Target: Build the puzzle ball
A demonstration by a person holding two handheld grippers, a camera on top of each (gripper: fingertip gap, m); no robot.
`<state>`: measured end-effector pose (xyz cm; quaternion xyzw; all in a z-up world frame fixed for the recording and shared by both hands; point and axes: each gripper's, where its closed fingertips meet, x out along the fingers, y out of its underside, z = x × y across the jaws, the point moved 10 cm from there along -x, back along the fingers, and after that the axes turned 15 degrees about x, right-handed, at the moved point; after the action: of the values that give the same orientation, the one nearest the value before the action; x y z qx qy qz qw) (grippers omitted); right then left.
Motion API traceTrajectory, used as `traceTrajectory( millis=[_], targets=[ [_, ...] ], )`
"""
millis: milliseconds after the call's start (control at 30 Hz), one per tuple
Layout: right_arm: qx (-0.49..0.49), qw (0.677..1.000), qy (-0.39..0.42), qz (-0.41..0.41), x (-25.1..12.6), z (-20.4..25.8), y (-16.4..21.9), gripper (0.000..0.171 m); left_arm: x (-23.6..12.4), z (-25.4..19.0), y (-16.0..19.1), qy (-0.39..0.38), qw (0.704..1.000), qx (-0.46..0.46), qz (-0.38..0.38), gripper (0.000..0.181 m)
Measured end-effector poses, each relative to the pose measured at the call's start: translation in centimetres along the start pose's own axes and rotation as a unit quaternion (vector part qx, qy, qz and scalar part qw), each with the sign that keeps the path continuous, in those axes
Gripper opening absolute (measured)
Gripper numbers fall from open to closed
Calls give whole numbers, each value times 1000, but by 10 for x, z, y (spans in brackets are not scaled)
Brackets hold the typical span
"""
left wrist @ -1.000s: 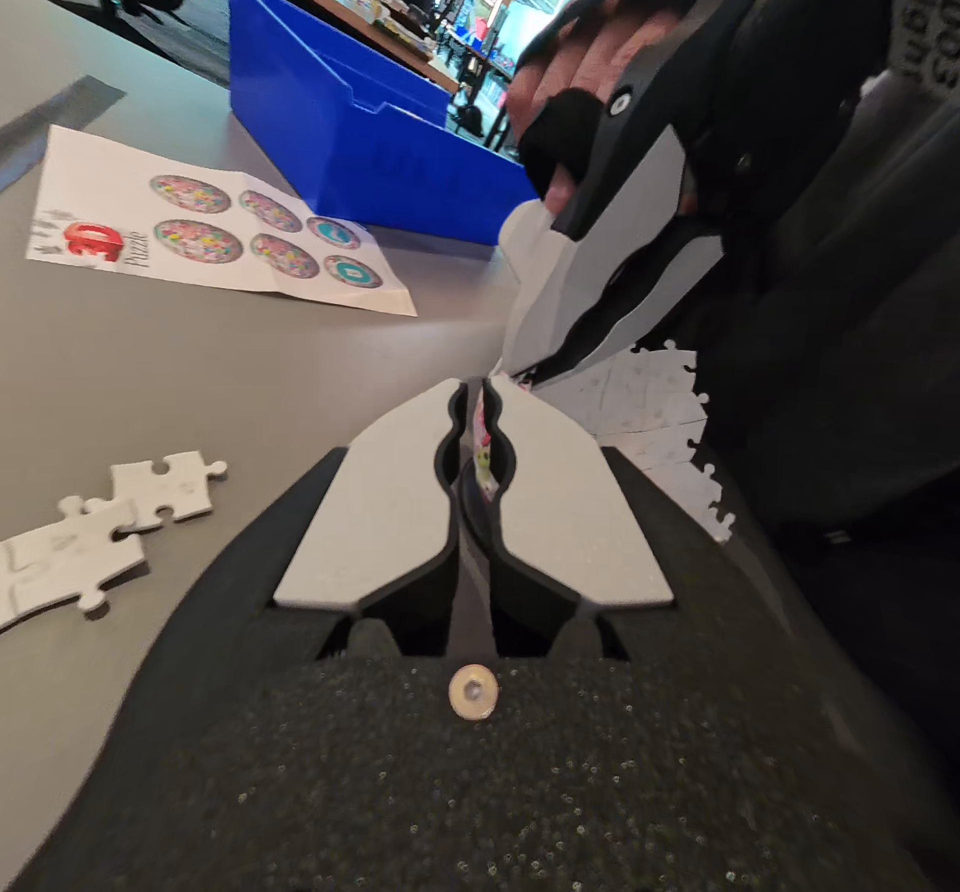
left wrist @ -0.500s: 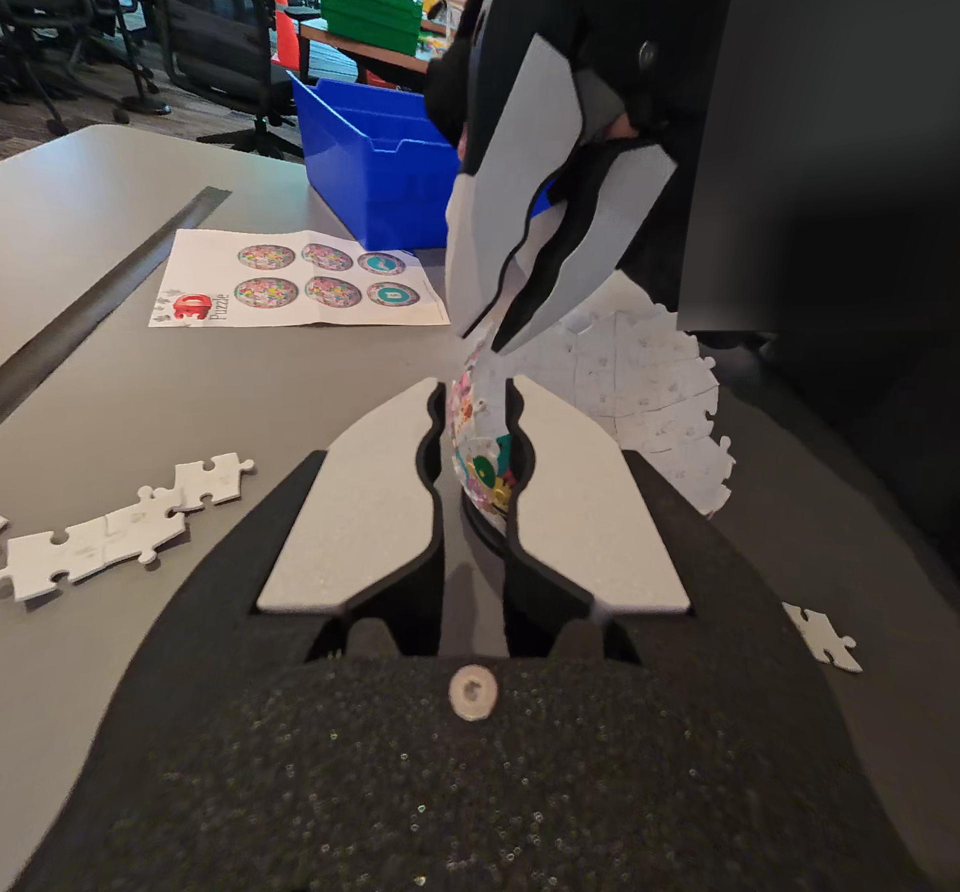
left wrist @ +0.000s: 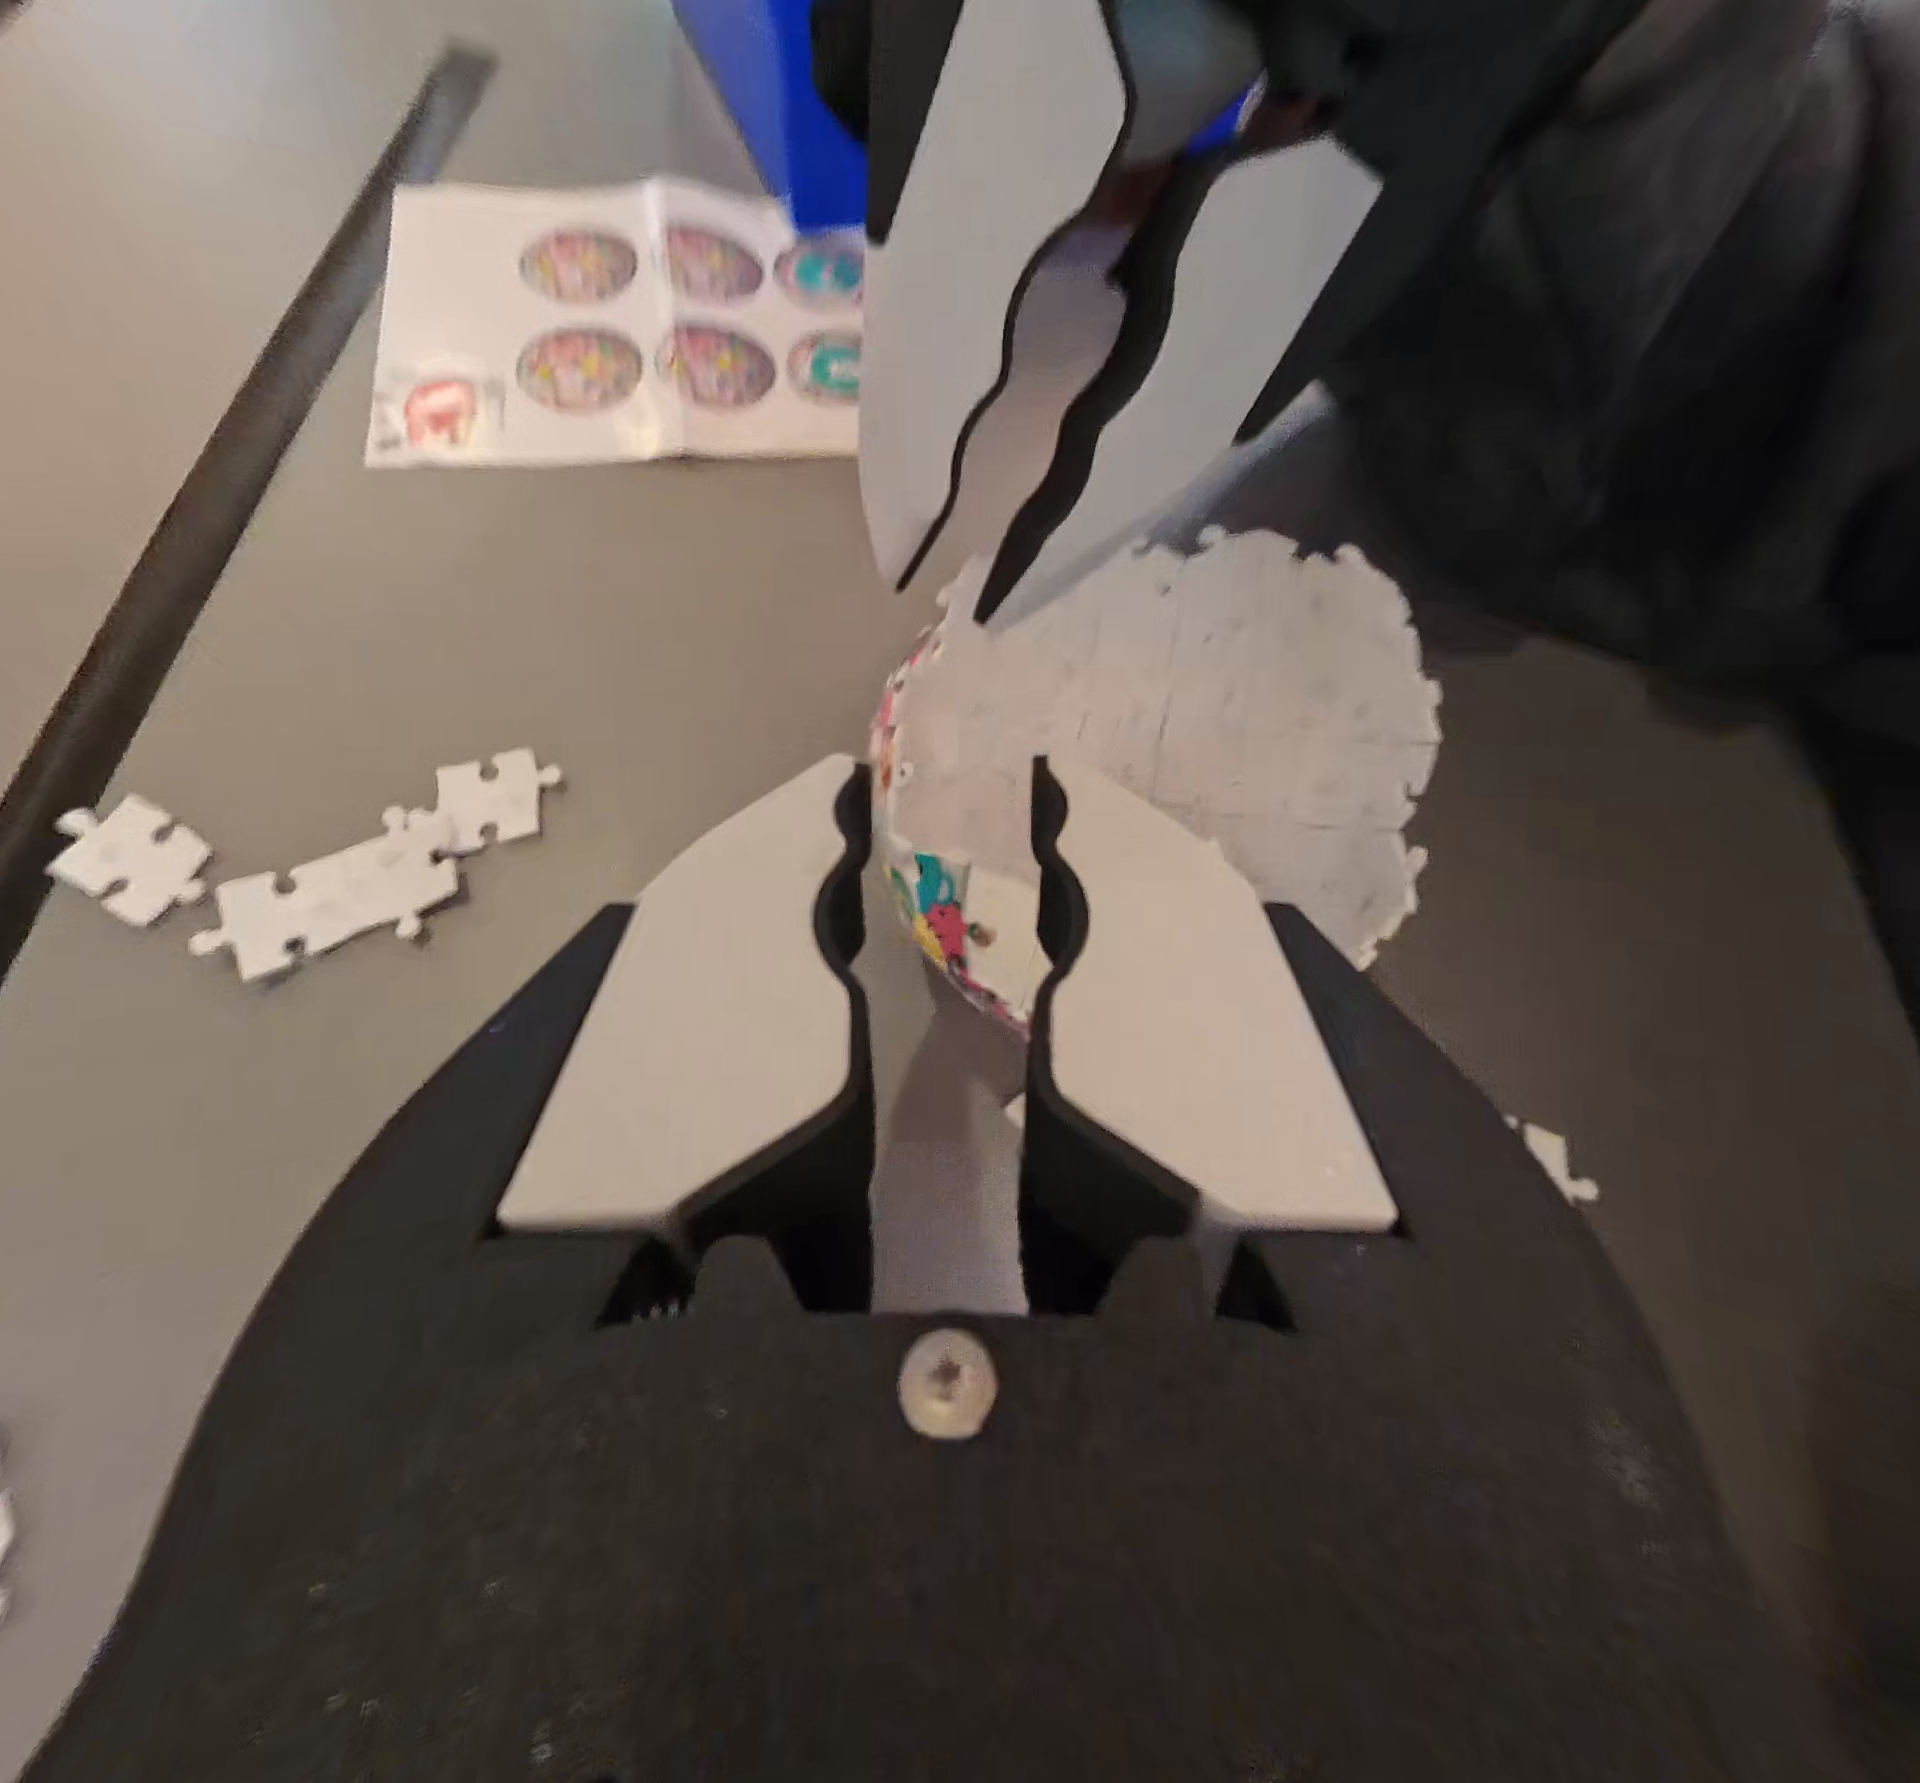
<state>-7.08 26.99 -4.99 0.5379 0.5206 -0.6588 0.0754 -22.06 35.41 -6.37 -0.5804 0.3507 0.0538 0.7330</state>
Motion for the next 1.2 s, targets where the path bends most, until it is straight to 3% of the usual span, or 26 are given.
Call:
traceTrajectory(
  millis=[167,300,567,700,1000,1200],
  targets=[
    [-8,998,-52,-34,-8,-8,-2,12,2,-1,-23,-10,997,11,75,34],
    [-61,998,-23,7,-4,-10,6,17,15,-6,-27,-31,985,31,169,30],
    [-64,998,-29,4,0,-1,1,17,45,-4,-26,-46,969,26,243,29],
    [-74,997,-28,6,7,2,-1,15,36,-3,-27,-57,967,30,245,29],
    [-63,998,-10,28,14,-7,6,12,32,0,-24,-41,968,38,243,7],
    [-66,997,-17,21,14,-7,6,6,37,0,-25,-26,969,36,242,8]
  ],
)
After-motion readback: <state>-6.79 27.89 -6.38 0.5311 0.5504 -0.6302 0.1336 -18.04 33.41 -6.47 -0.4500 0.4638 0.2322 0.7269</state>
